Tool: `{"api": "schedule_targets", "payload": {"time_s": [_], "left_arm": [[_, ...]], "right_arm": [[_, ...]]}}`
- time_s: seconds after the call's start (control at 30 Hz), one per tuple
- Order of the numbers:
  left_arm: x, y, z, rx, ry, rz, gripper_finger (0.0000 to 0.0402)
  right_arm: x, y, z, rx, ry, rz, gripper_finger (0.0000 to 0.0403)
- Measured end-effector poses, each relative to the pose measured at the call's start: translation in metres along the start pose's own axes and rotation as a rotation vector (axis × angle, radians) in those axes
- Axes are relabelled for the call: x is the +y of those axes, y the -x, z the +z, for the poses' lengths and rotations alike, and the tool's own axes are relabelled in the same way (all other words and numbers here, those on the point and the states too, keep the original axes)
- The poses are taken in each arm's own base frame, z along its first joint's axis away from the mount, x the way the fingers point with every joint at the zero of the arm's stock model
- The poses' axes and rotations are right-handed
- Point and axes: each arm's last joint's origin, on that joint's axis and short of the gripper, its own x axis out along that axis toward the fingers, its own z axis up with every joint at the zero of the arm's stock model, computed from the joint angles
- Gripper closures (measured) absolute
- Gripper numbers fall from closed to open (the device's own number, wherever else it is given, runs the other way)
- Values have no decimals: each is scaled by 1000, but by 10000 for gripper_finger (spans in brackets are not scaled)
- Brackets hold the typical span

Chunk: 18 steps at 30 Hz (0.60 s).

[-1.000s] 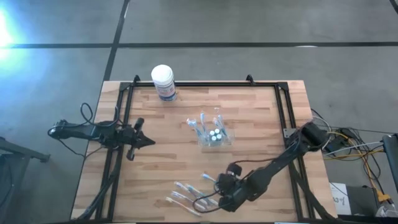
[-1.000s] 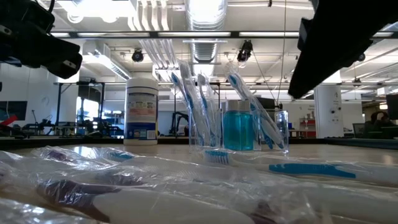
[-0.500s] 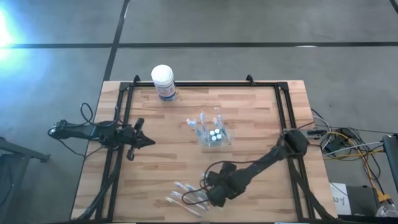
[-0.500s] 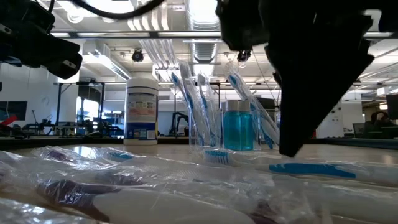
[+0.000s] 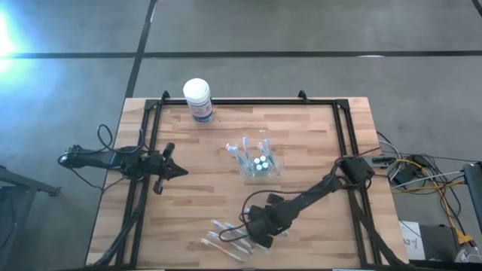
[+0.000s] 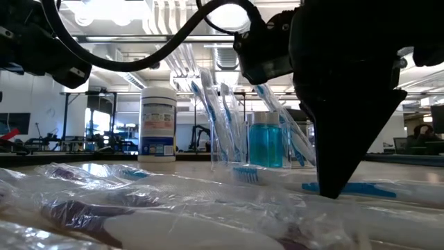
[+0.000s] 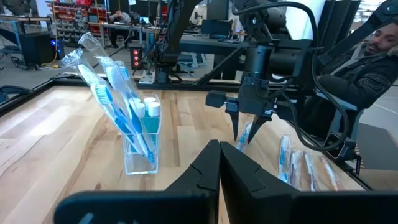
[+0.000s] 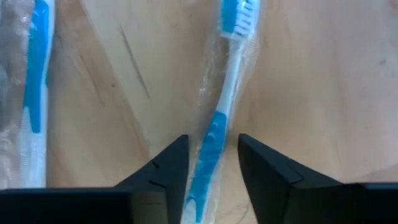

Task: Pick & Place toothbrushing station
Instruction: Put the blue toothbrush into the transparent organizer

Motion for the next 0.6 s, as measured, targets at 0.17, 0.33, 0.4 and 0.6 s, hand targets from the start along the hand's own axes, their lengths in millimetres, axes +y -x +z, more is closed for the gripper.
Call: {"api": "schedule_targets", "payload": {"time_s": [0.17,0.33,0.4,0.6], "left_arm": [[0,0,0,1,0,0,388],[0,0,0,-5,-15,0,390],[0,0,0,-11,-21,0,392],[0,0,1,-14,-30,-1,391]], "right_arm": [[-1,0,1,-1,8,-1,338],[-2,0,1,-11,13,-15,384],[-2,0,1,-17,20,-22,384],[-5,22,-1,-114,35,-71,389]]}}
